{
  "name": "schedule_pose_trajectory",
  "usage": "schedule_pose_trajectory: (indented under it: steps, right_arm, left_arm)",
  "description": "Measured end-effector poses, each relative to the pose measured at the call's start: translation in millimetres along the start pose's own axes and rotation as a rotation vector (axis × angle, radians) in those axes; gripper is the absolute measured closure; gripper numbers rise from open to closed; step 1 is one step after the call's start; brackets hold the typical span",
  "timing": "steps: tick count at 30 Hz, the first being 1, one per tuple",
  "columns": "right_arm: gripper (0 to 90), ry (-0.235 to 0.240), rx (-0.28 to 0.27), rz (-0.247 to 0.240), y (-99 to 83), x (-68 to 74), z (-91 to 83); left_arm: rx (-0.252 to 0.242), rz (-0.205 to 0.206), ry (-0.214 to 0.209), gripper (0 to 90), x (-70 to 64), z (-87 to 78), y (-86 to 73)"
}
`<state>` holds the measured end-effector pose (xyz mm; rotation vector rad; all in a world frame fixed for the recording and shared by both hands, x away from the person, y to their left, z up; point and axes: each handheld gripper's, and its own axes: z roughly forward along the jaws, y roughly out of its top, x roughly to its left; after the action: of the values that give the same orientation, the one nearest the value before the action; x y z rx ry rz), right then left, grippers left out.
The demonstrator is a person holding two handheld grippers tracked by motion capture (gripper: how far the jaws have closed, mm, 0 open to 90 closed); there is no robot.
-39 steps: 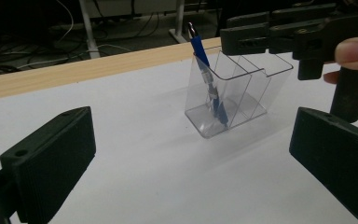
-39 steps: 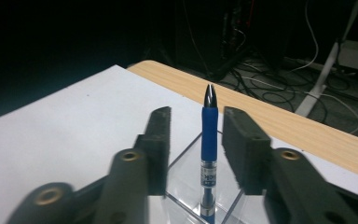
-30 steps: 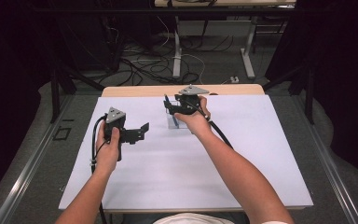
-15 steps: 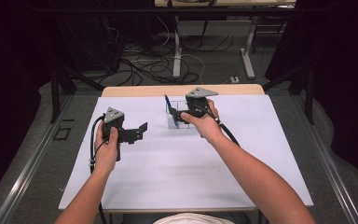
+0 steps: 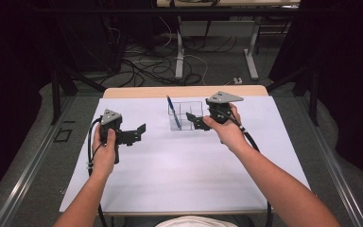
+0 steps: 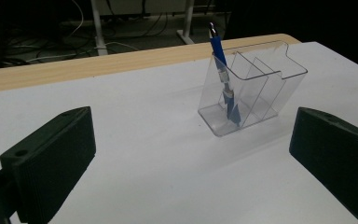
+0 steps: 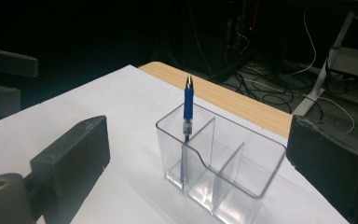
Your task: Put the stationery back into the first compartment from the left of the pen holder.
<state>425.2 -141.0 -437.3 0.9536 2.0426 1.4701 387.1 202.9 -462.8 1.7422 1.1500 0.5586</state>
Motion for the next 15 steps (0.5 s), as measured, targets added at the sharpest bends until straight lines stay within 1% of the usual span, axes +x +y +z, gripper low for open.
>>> schedule_pose_trajectory:
  steps: [1, 2, 3, 7, 11, 12, 14, 15]
  right_arm:
    - [5.6, 0.003, 0.005, -0.002, -1.0, -2.0, -4.3]
    - [5.3, 0.005, -0.011, 0.004, -2.7, -3.3, -7.6]
    - [5.1, 0.004, -0.015, 0.008, -4.1, -4.6, -11.8]
    - [5.1, 0.005, -0.016, 0.001, -9.7, -11.0, -29.2]
    - [4.0, -0.023, -0.032, 0.028, -17.6, -18.5, -47.8]
    - [3.8, -0.031, -0.028, 0.033, -19.8, -20.6, -52.7]
    - [3.0, -0.048, -0.032, 0.036, -25.5, -25.0, -61.6]
    - [2.7, -0.054, -0.03, 0.039, -28.6, -27.5, -66.1]
  left_arm:
    - [-0.003, -0.008, 0.001, 0.3, 0.2, -0.3, -0.4]
    - [-0.002, -0.004, 0.002, 0.3, 1.2, -1.1, -0.4]
    - [-0.003, -0.011, 0.001, 0.3, 1.3, -1.7, -0.8]
    - [0.0, -0.014, 0.005, 0.3, 3.4, -5.1, -2.8]
    - [-0.005, -0.022, 0.009, 0.3, 4.7, -8.9, -4.9]
    - [-0.005, -0.021, 0.011, 0.3, 5.2, -10.0, -5.4]
    - [-0.008, -0.023, 0.012, 0.3, 5.7, -12.3, -6.2]
    - [-0.009, -0.016, 0.014, 0.3, 6.3, -13.6, -6.5]
